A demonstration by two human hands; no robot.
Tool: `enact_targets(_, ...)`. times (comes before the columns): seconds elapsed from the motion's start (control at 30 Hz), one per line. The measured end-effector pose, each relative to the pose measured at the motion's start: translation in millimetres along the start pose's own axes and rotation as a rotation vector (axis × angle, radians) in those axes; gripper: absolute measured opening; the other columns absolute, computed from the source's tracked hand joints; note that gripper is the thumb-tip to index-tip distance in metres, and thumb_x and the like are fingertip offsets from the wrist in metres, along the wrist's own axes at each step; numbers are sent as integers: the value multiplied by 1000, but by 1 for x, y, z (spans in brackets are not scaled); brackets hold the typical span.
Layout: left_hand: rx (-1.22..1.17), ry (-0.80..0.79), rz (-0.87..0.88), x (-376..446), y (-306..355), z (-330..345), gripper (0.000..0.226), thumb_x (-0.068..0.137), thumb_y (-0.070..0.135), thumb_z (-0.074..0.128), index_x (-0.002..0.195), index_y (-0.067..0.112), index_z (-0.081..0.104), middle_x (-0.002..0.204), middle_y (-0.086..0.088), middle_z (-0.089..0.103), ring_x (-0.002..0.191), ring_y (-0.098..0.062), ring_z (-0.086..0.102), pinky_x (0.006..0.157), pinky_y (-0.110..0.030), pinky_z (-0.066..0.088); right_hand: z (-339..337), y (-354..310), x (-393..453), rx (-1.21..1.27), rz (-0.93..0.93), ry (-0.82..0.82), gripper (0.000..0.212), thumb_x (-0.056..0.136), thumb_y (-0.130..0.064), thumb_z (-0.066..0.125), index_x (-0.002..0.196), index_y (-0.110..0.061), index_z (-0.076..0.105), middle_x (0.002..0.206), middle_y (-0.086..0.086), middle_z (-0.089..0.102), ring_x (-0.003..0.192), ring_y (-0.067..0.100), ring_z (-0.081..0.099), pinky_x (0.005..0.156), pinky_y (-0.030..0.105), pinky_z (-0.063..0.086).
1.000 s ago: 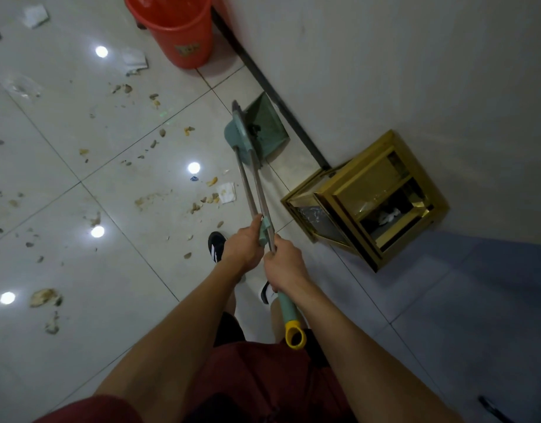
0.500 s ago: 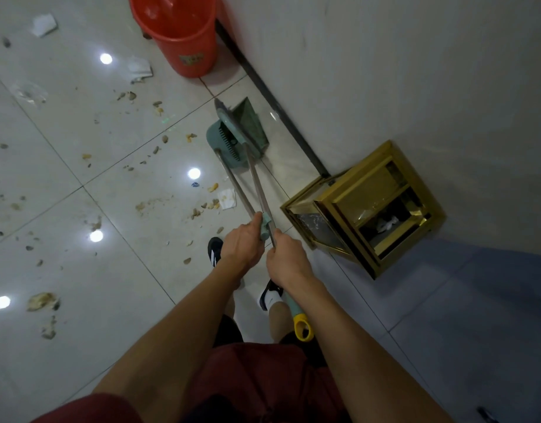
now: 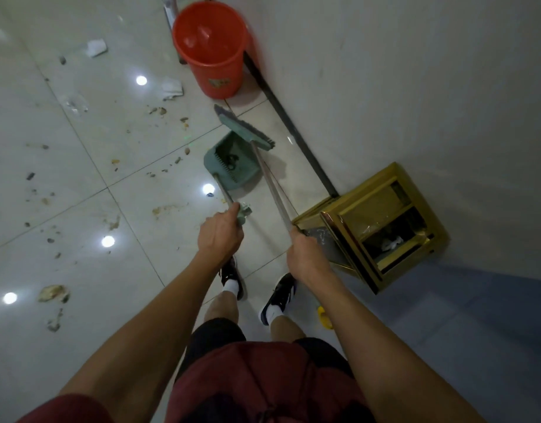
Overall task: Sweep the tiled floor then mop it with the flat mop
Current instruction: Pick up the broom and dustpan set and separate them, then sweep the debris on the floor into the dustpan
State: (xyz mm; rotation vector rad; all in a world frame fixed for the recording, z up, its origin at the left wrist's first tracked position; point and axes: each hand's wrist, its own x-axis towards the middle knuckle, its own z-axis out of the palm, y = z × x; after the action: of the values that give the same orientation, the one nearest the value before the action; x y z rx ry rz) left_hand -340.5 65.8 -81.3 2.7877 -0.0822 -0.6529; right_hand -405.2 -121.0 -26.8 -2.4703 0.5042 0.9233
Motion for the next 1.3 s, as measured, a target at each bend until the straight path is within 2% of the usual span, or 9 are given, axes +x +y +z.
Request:
enact_targets(0.1,-29,24,-47,-17,-10,-7,38,97,24,51,134,26,51,77,-3,62,59,-20,56,56,-33,53,-2,5,1,45,-18,29,53,98,-5,40,150,-11,39,123,19,65,110,33,62,87,37,55)
enact_targets(0.23,-52,29,-118,-54,-24,-7,41,95,28,54,136,31,53,82,-3,66,64,-21,61,62,-38,59,-4,17,3,62,-11,37,36,97,-11,46,132,-11,55,117,16,67,93,29,64,59,24,46)
enact_targets(0.4,-74,82,-227,-99,-42,-2,48,89,27,57,137,34,52,80,-2,67,63,-22,62,62,-39,60,0,32,8,80,37,-33,30,96,-14,49,123,-5,59,112,18,67,82,32,68,48,24,47)
enact_targets(0.5,-85,127,-288,-117,-57,0,45,92,29,57,136,35,53,76,0,65,58,-17,60,58,-38,60,8,32,11,110,68,-77,33,96,-13,50,126,-3,58,110,18,66,75,31,69,52,30,54)
enact_targets(0.63,-94,174,-329,-134,-80,1,40,93,31,58,133,34,56,74,3,65,57,-15,59,58,-36,59,19,20,16,165,127,-133,36,89,-14,52,119,3,59,80,14,64,56,26,66,44,24,49)
enact_targets(0.7,-97,169,-343,-140,-89,0,40,92,33,60,131,34,57,75,2,66,57,-14,58,59,-36,59,25,11,18,192,143,-160,36,86,-12,51,115,7,61,77,18,66,59,31,68,47,25,49)
enact_targets(0.93,-111,128,-410,-152,-133,-9,38,94,28,55,132,34,56,73,2,65,58,-17,59,58,-38,59,67,-29,25,140,203,-263,38,89,-3,51,124,9,54,118,29,65,102,42,68,72,37,57)
enact_targets(1.17,-131,101,-423,-166,-207,-25,37,96,27,55,133,32,57,76,0,66,59,-18,61,60,-38,60,130,-91,8,52,233,-288,43,85,0,65,125,7,53,125,24,63,112,38,63,78,34,56)
enact_targets(1.3,-145,106,-409,-171,-257,-35,37,93,26,54,128,32,60,78,-2,69,62,-23,61,61,-38,58,163,-142,4,181,272,-307,43,88,1,55,131,8,49,121,29,62,102,42,67,78,46,61)
